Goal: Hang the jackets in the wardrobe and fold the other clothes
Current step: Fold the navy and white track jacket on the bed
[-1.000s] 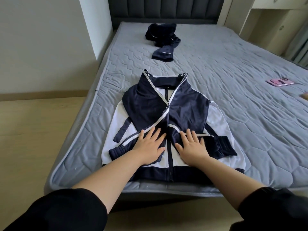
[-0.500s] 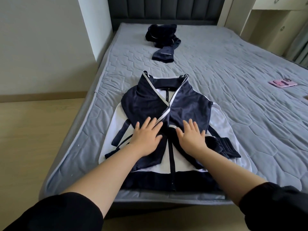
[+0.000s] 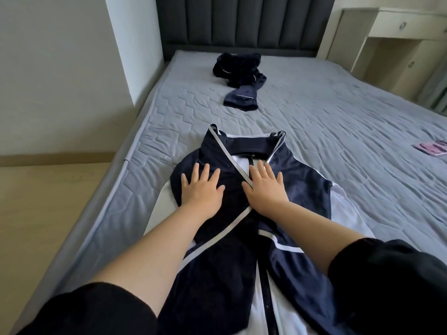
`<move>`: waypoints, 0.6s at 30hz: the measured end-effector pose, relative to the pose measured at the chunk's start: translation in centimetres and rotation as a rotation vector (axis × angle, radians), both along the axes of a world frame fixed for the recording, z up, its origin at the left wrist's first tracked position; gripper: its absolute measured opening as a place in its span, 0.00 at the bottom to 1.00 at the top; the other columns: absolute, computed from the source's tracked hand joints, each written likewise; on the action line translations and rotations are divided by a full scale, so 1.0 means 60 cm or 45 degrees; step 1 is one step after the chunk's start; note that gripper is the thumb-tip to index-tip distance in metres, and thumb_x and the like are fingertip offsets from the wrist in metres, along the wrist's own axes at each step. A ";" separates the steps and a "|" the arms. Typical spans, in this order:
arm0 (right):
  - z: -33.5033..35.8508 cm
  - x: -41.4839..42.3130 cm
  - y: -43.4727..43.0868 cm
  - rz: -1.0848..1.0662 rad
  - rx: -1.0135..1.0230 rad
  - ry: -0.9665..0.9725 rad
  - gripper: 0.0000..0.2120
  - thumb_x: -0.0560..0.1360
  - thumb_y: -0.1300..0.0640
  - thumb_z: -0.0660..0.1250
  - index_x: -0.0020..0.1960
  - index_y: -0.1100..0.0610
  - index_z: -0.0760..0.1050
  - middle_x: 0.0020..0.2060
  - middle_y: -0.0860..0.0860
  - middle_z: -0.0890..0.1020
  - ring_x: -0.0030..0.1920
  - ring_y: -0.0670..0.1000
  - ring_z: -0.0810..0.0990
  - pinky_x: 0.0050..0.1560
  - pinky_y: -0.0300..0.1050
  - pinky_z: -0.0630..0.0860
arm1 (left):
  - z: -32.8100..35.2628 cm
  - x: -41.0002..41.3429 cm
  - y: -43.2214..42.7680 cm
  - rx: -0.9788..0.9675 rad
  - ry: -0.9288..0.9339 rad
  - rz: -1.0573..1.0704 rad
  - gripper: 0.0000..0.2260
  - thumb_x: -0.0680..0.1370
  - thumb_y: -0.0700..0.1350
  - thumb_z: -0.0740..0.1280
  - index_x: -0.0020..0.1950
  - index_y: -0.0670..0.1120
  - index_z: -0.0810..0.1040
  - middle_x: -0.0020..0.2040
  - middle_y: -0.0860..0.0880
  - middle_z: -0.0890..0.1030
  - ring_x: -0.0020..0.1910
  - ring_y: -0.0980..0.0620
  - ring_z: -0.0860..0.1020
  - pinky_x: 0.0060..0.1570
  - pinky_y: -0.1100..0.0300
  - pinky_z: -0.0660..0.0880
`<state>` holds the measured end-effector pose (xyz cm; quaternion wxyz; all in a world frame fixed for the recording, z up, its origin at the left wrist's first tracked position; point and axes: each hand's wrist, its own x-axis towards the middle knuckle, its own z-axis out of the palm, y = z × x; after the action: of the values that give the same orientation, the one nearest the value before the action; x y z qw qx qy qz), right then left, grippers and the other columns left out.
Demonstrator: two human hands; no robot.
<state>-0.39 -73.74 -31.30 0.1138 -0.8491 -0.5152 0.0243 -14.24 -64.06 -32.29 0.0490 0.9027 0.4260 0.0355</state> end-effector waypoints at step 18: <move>0.023 0.115 0.210 -0.111 0.174 -0.085 0.24 0.76 0.62 0.56 0.72 0.60 0.59 0.75 0.55 0.54 0.76 0.54 0.48 0.73 0.54 0.45 | -0.089 0.029 0.052 0.255 -0.200 0.024 0.27 0.79 0.56 0.50 0.78 0.51 0.51 0.78 0.46 0.52 0.77 0.47 0.48 0.72 0.46 0.42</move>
<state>6.50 -61.16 -29.94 0.1551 -0.8613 -0.4817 -0.0444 -12.48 -60.92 -37.61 -0.0085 0.8934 0.4238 0.1489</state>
